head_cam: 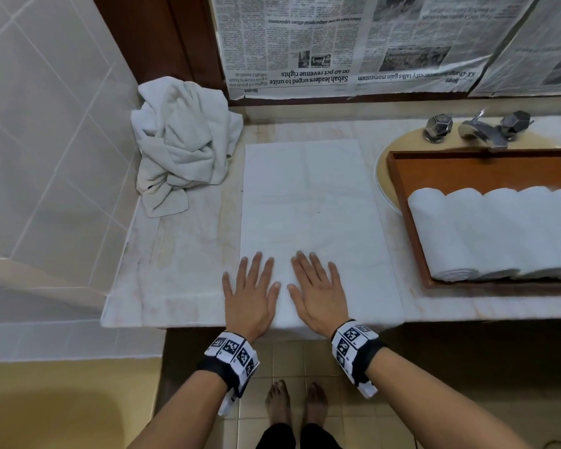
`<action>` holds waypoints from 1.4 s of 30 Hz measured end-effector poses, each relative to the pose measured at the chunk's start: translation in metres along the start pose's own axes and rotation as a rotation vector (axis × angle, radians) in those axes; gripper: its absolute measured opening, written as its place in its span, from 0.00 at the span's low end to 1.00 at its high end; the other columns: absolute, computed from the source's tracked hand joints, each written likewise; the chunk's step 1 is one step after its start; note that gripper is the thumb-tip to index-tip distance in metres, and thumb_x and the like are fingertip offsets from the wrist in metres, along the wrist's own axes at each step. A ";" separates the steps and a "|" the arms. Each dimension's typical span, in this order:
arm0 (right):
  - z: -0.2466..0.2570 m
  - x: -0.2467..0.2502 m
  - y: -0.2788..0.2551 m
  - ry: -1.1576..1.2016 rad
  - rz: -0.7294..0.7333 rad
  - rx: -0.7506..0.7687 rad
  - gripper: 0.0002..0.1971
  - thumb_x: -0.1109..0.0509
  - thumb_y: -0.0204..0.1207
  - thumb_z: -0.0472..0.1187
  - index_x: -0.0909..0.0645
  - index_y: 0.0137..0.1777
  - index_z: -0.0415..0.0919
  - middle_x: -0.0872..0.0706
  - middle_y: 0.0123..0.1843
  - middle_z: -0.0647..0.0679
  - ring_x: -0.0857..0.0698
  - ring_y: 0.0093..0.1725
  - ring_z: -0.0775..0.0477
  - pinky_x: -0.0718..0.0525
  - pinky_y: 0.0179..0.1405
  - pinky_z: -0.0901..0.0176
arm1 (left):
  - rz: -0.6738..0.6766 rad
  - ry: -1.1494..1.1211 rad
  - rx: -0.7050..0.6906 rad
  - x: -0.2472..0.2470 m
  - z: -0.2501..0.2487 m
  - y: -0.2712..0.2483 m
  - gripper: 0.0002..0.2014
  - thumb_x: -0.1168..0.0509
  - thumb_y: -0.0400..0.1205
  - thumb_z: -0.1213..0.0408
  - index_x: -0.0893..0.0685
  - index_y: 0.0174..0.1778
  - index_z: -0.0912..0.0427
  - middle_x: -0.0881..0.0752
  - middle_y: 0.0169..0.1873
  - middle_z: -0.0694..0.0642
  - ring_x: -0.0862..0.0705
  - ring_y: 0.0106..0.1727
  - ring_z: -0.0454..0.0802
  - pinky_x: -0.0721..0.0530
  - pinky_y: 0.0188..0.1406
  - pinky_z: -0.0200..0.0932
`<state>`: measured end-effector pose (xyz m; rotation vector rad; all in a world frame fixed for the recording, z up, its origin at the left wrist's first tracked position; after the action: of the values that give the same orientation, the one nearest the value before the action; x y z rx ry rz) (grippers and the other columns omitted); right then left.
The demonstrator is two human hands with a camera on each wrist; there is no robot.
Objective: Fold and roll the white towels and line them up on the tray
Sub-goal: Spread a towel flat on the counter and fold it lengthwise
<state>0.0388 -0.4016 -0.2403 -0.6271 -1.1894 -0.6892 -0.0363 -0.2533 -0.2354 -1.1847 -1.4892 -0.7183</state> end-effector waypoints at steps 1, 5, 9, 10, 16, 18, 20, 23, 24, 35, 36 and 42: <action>-0.008 0.002 -0.002 -0.015 0.019 -0.017 0.31 0.60 0.88 0.58 0.51 0.89 0.48 0.54 0.89 0.54 0.54 0.89 0.48 0.57 0.84 0.38 | 0.008 0.011 0.013 -0.001 0.004 -0.001 0.30 0.65 0.88 0.40 0.54 0.88 0.40 0.58 0.88 0.43 0.59 0.89 0.50 0.59 0.83 0.69; -0.064 0.015 -0.017 -0.019 0.041 -0.169 0.32 0.65 0.87 0.62 0.62 0.88 0.52 0.65 0.88 0.58 0.66 0.87 0.52 0.65 0.85 0.41 | 0.017 -0.012 0.112 0.003 0.029 -0.003 0.31 0.69 0.86 0.37 0.63 0.87 0.38 0.66 0.86 0.40 0.65 0.87 0.49 0.67 0.82 0.69; -0.083 0.029 -0.026 0.024 0.031 -0.294 0.34 0.68 0.84 0.60 0.59 0.89 0.48 0.61 0.89 0.54 0.63 0.87 0.52 0.64 0.85 0.41 | 0.023 -0.054 0.129 0.007 0.027 -0.004 0.33 0.71 0.85 0.37 0.60 0.88 0.40 0.63 0.87 0.44 0.64 0.88 0.51 0.66 0.82 0.72; -0.074 0.029 -0.024 0.039 0.024 -0.264 0.34 0.67 0.84 0.59 0.59 0.88 0.48 0.61 0.89 0.54 0.62 0.87 0.52 0.65 0.85 0.41 | 0.025 -0.060 0.104 0.007 0.018 -0.005 0.34 0.71 0.85 0.37 0.59 0.88 0.42 0.63 0.88 0.45 0.63 0.88 0.51 0.67 0.81 0.70; -0.038 0.010 -0.019 -0.016 0.046 -0.139 0.32 0.58 0.87 0.58 0.50 0.89 0.47 0.52 0.89 0.52 0.54 0.88 0.48 0.58 0.83 0.38 | 0.035 -0.013 0.051 -0.004 -0.010 -0.011 0.32 0.67 0.87 0.39 0.58 0.89 0.42 0.63 0.87 0.44 0.63 0.88 0.47 0.67 0.82 0.69; -0.054 0.013 -0.021 -0.033 0.045 -0.178 0.32 0.60 0.88 0.59 0.57 0.89 0.49 0.59 0.89 0.54 0.60 0.88 0.50 0.61 0.84 0.39 | 0.019 -0.006 0.095 -0.002 0.005 -0.010 0.31 0.67 0.87 0.38 0.62 0.87 0.38 0.66 0.86 0.40 0.65 0.87 0.46 0.71 0.81 0.69; -0.073 0.018 -0.026 -0.045 0.024 -0.217 0.32 0.62 0.87 0.61 0.61 0.88 0.52 0.63 0.88 0.57 0.63 0.87 0.52 0.62 0.85 0.40 | 0.016 0.000 0.131 0.002 0.020 -0.009 0.31 0.68 0.87 0.37 0.65 0.86 0.36 0.68 0.85 0.38 0.67 0.87 0.47 0.72 0.80 0.70; -0.091 0.026 -0.032 -0.032 0.013 -0.284 0.34 0.66 0.85 0.63 0.58 0.88 0.51 0.60 0.88 0.57 0.61 0.87 0.54 0.61 0.85 0.42 | 0.013 -0.040 0.175 0.008 0.035 -0.007 0.29 0.71 0.86 0.36 0.64 0.85 0.32 0.64 0.86 0.36 0.66 0.87 0.47 0.69 0.80 0.74; -0.092 0.027 -0.032 -0.026 0.022 -0.292 0.35 0.68 0.84 0.63 0.59 0.88 0.51 0.61 0.88 0.58 0.62 0.87 0.54 0.62 0.85 0.42 | 0.004 -0.065 0.195 0.011 0.039 -0.007 0.29 0.71 0.85 0.36 0.62 0.85 0.31 0.62 0.86 0.35 0.65 0.87 0.47 0.68 0.80 0.74; -0.062 0.017 -0.023 -0.029 0.063 -0.155 0.32 0.61 0.88 0.60 0.61 0.88 0.51 0.64 0.88 0.57 0.64 0.87 0.53 0.64 0.85 0.41 | 0.021 -0.012 0.058 -0.003 -0.011 -0.006 0.32 0.66 0.87 0.38 0.57 0.89 0.42 0.61 0.88 0.43 0.60 0.88 0.48 0.66 0.82 0.70; -0.071 0.020 -0.024 -0.039 0.066 -0.182 0.32 0.63 0.87 0.60 0.63 0.88 0.51 0.66 0.88 0.57 0.66 0.87 0.53 0.65 0.85 0.42 | 0.019 -0.006 0.074 -0.003 -0.003 -0.004 0.32 0.66 0.87 0.37 0.59 0.88 0.40 0.62 0.87 0.42 0.62 0.88 0.48 0.67 0.81 0.70; -0.122 0.039 -0.032 -0.017 0.062 -0.366 0.38 0.72 0.80 0.65 0.63 0.88 0.49 0.65 0.88 0.56 0.65 0.87 0.55 0.65 0.85 0.42 | 0.033 -0.047 0.164 0.012 0.034 0.003 0.34 0.73 0.82 0.35 0.65 0.86 0.37 0.65 0.86 0.39 0.66 0.87 0.48 0.69 0.81 0.72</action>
<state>0.0972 -0.5192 -0.2315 -0.9732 -1.0622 -0.8586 -0.0447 -0.2182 -0.2335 -1.1043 -1.5333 -0.5384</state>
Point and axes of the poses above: each hand's wrist, its own y-axis towards the middle knuckle, its own x-axis out of the back of the hand, z = x × y, the point moved 4 cm from there along y, towards the middle knuckle
